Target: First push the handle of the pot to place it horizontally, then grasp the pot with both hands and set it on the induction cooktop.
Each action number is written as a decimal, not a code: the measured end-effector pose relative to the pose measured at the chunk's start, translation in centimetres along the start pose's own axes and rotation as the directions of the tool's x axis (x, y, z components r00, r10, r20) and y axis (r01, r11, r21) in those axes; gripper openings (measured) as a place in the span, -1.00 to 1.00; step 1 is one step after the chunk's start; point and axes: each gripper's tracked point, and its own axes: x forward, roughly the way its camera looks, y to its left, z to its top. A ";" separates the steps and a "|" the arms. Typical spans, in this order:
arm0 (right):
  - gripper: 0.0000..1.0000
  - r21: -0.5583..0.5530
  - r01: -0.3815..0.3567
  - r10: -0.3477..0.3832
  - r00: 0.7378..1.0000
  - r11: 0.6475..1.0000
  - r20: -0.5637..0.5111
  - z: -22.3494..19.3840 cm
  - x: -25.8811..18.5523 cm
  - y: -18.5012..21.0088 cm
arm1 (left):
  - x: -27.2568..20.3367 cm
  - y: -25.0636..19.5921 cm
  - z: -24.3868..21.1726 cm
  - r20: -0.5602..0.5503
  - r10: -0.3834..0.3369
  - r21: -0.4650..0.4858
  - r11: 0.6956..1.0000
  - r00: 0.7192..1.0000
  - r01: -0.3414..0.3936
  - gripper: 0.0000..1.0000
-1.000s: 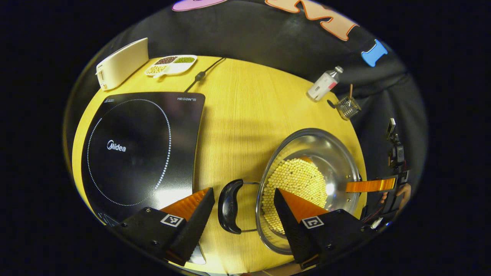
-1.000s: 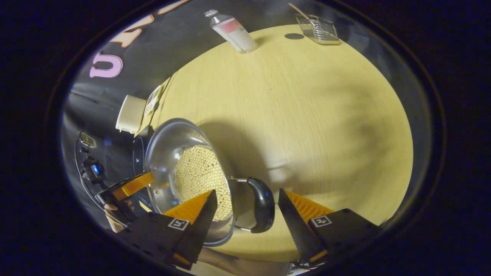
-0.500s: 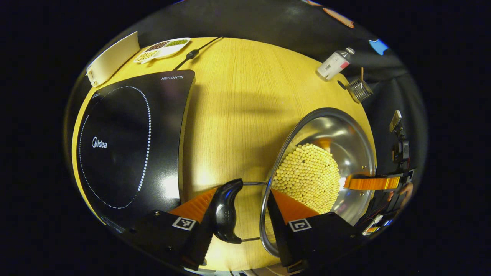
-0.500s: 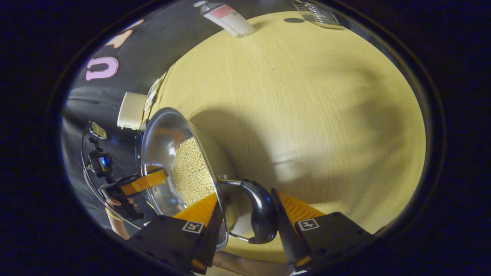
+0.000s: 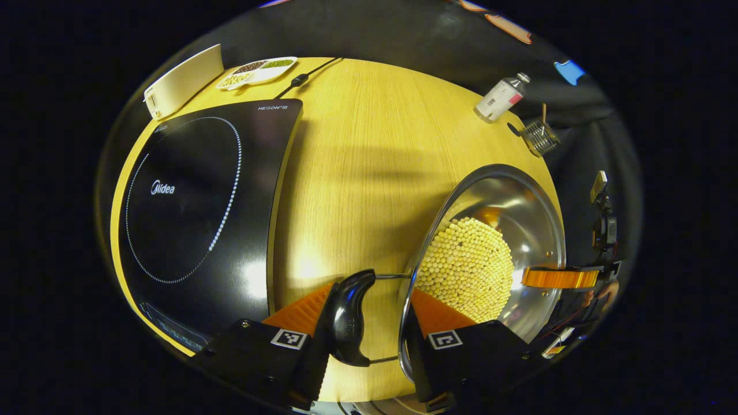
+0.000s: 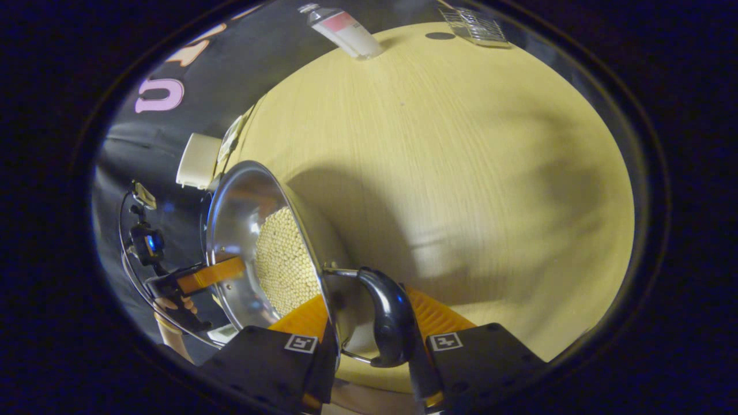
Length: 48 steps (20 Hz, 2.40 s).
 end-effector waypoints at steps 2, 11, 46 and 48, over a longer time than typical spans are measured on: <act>0.11 0.010 -0.002 0.003 1.000 1.000 -0.019 -0.1 -0.2 0.0 | -1.2 -0.3 -1.0 -0.009 0.007 0.010 1.000 1.000 -0.007 0.29; 0.00 -0.018 -0.022 0.022 1.000 1.000 -0.013 1.0 0.3 0.1 | -8.1 3.5 -4.4 -0.019 0.026 -0.035 0.999 0.999 -0.027 0.24; -0.02 -0.051 0.056 -0.044 0.977 0.997 0.209 5.2 -1.9 -1.9 | -11.0 32.9 10.3 0.239 0.040 0.070 0.996 0.970 -0.058 0.22; -0.02 -0.045 0.064 -0.053 0.976 0.997 0.213 5.7 -1.8 -1.9 | -10.6 33.1 10.5 0.235 0.044 0.058 0.997 0.971 -0.060 0.22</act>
